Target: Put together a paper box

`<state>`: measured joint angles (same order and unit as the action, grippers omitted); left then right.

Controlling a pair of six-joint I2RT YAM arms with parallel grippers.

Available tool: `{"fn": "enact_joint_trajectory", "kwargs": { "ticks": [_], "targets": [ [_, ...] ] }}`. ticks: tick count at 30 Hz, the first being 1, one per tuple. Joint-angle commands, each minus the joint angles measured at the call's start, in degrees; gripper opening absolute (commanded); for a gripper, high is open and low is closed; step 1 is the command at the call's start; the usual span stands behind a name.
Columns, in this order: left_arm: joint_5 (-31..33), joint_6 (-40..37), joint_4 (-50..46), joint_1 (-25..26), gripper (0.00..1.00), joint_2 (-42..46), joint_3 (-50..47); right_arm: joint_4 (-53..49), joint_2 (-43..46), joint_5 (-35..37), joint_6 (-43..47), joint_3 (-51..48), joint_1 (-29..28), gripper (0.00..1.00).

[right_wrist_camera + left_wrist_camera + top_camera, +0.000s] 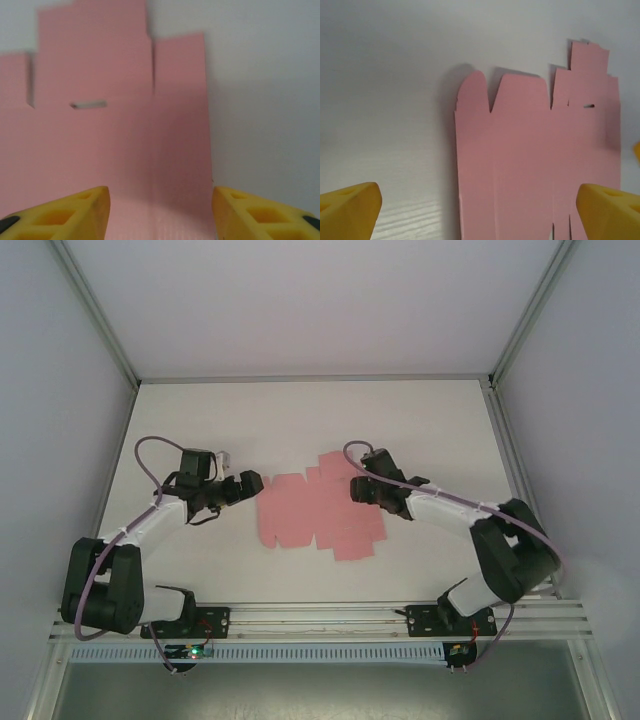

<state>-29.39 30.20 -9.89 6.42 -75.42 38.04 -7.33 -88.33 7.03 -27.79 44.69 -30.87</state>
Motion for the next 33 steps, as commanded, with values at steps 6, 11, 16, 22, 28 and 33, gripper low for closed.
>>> {"fn": "enact_joint_trajectory", "kwargs": {
  "ticks": [6, 11, 16, 22, 28, 33],
  "targets": [
    [-12.14, 5.67, 8.50, 0.62, 1.00, -7.82, -3.84, 4.65, -4.86, -4.46, -10.62, -5.54, 1.50, 0.50],
    [-15.24, 6.73, 14.14, 2.31, 0.93, -12.84, -3.49, 4.93, -6.91, -4.94, -11.72, -6.84, 1.65, 0.48],
    [-18.07, 7.68, 18.68, 3.94, 0.74, -16.07, -0.83, 6.19, -8.18, -5.74, -11.67, -7.12, 1.67, 0.48],
    [-19.34, 9.15, 21.59, 4.82, 0.30, -15.64, 0.98, 6.33, -9.10, -5.71, -12.16, -6.65, 1.69, 0.48],
    [-17.68, 1.93, 16.73, 4.82, 0.00, -6.94, 3.00, 6.18, 0.36, -8.38, -8.32, -6.88, 2.69, 0.62],
    [-22.34, -4.50, 17.70, 4.81, 0.00, 0.62, 3.35, 7.11, 17.63, -17.20, 2.01, -9.79, 6.69, 0.87]
  ]
}}
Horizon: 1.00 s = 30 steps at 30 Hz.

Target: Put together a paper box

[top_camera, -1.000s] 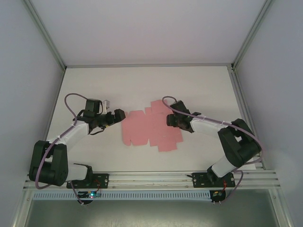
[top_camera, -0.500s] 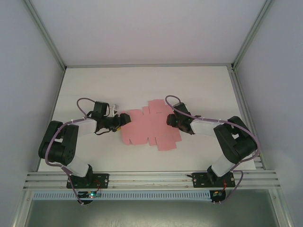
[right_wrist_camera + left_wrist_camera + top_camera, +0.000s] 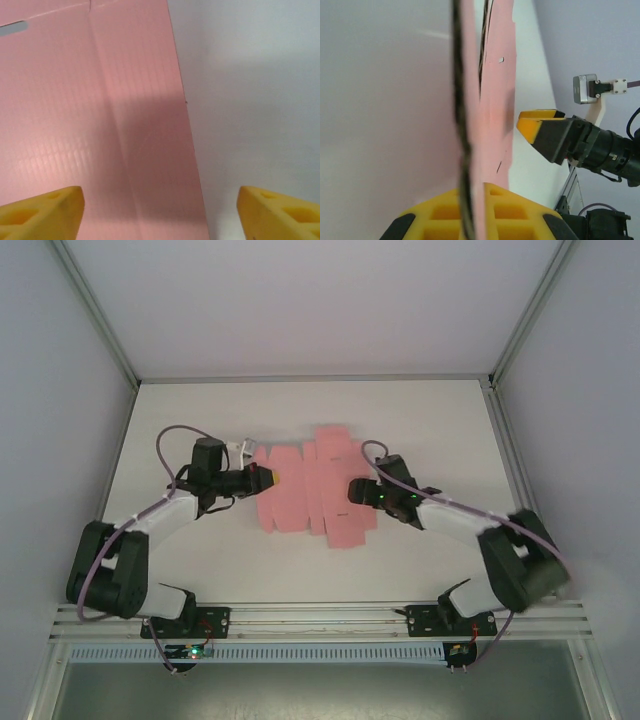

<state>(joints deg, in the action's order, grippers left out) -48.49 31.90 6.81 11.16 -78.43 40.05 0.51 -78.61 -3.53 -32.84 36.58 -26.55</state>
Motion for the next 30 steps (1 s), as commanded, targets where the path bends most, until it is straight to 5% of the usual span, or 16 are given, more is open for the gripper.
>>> {"fn": "enact_joint_trajectory", "kwargs": {
  "ticks": [1, 6, 11, 18, 24, 30],
  "targets": [
    [-4.56, -7.02, 1.64, 0.09, 0.00, 5.35, 1.10, -0.48, 11.92, -9.06, 8.62, -2.94, 4.42, 0.91],
    [-10.14, -8.71, 6.80, 0.25, 0.00, 13.59, -1.44, 3.93, 31.97, -28.82, 14.46, -10.38, 18.21, 0.95],
    [-11.70, -10.56, 7.48, 3.02, 0.00, 23.90, -3.29, 1.90, 45.32, -36.83, 17.00, -10.60, 20.92, 0.92],
    [-5.91, -12.40, 4.27, 5.36, 0.00, 34.33, -4.88, 1.91, 44.52, -45.27, 15.01, -8.71, 21.00, 0.68],
    [-3.58, -11.57, 2.45, 5.45, 0.00, 35.81, -4.20, 3.06, 43.89, -46.12, 15.33, -9.13, 20.92, 0.30],
    [-2.75, -10.77, 3.02, 5.49, 0.00, 35.09, -4.25, 6.24, 42.59, -49.58, 15.22, -8.12, 20.37, 0.26]
  ]
}}
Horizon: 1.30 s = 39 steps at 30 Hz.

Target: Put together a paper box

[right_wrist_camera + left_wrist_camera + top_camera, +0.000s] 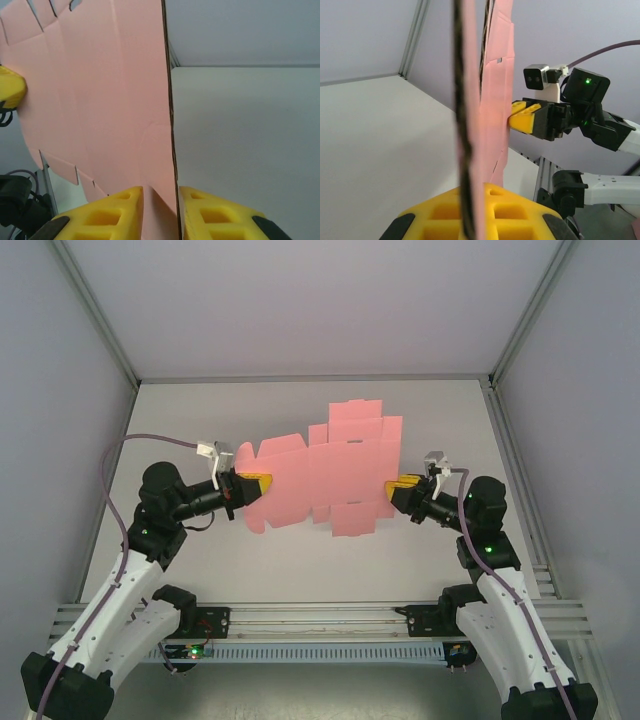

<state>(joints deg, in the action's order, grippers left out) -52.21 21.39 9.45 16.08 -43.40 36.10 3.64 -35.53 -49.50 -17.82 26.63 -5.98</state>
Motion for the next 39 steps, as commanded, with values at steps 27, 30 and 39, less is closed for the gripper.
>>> {"fn": "enact_joint_trajectory", "kwargs": {
  "ticks": [27, 30, 39],
  "targets": [
    [29.77, 11.96, -10.81, 0.88, 0.24, -6.01, -1.16, -7.54, -32.86, 100.82, 29.46, 29.03, -44.01, 0.00],
    [40.69, 11.75, -20.35, 0.90, 0.88, -4.97, 0.20, -10.38, -33.60, 89.69, 30.48, 30.85, -41.75, 0.00],
    [53.22, 12.88, -34.56, 0.89, 1.00, -2.28, 7.77, -43.80, -37.81, 54.33, 47.53, 45.52, -36.29, 0.00]
  ]
}}
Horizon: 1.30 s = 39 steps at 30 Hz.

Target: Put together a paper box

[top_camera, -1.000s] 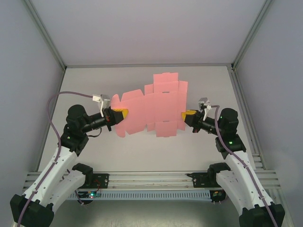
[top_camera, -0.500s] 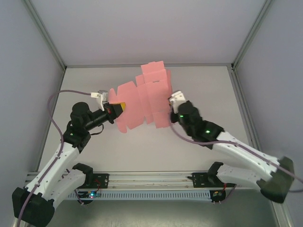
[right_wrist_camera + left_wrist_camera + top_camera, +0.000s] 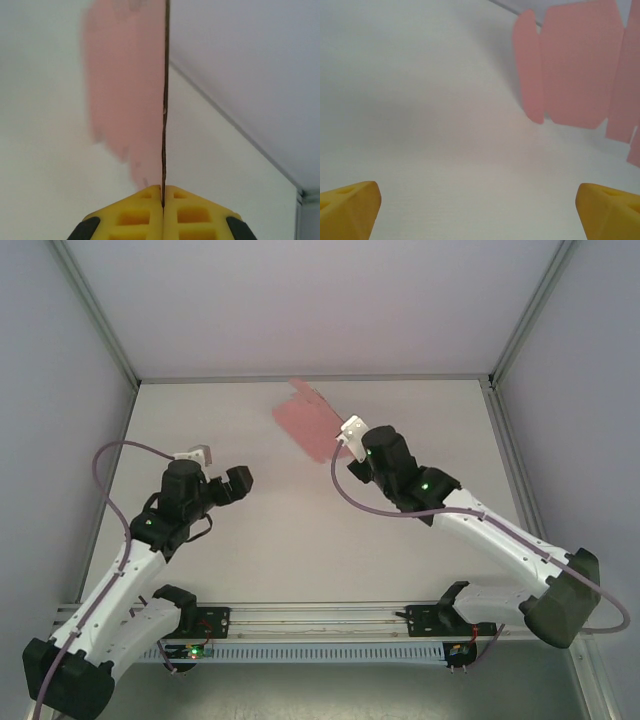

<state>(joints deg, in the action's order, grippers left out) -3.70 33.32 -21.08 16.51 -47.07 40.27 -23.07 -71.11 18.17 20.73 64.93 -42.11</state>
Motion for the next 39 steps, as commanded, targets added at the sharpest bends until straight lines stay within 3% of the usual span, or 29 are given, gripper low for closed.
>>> {"fn": "enact_joint_trajectory", "kwargs": {
  "ticks": [1, 6, 11, 14, 17, 20, 23, 26, 28, 33, 39],
  "targets": [
    [4.80, 1.24, -3.88, 0.47, 1.00, 1.39, 4.30, -20.37, -3.27, -12.83, 9.59, 10.00, -0.34, 0.00],
    [6.54, 0.58, -4.52, 0.36, 1.00, -0.15, 8.34, -34.98, -6.49, -15.10, 16.17, 22.44, -0.04, 0.00],
    [12.77, 0.82, -8.38, 0.15, 1.00, 0.01, 12.56, -46.75, -6.26, -24.02, 23.20, 32.15, 0.54, 0.00],
    [17.28, 1.81, -10.78, -0.66, 1.00, 0.25, 13.61, -50.18, -5.53, -27.33, 26.82, 33.41, 1.06, 0.00],
    [15.88, 1.95, -10.55, -2.15, 1.00, -1.18, 13.02, -50.03, -7.49, -25.96, 26.96, 31.57, 2.19, 0.00],
    [11.94, 1.62, -8.84, -2.93, 1.00, -4.69, 12.38, -42.27, -10.78, -18.70, 25.51, 26.73, 2.64, 0.00],
    [9.24, 0.41, -6.56, -3.02, 1.00, -9.46, 12.63, -22.62, -12.57, -8.30, 26.70, 16.53, 2.71, 0.00],
    [6.01, -0.98, -4.81, -3.07, 1.00, -15.13, 14.33, -4.33, -15.57, -4.20, 28.97, 8.62, 4.23, 0.00],
    [3.68, -2.76, -3.76, -3.02, 1.00, -18.64, 15.42, 1.40, -18.23, -5.49, 29.12, 6.80, 5.78, 0.00],
    [-3.01, -6.44, 0.10, -3.07, 1.00, -25.44, 16.98, 4.48, -23.13, -9.68, 30.16, 6.05, 6.87, 0.00],
    [1.52, -7.82, -0.78, -3.15, 1.00, -36.46, 23.37, 2.99, -27.41, -20.30, 33.06, 4.53, 8.57, 0.00]
  ]
}}
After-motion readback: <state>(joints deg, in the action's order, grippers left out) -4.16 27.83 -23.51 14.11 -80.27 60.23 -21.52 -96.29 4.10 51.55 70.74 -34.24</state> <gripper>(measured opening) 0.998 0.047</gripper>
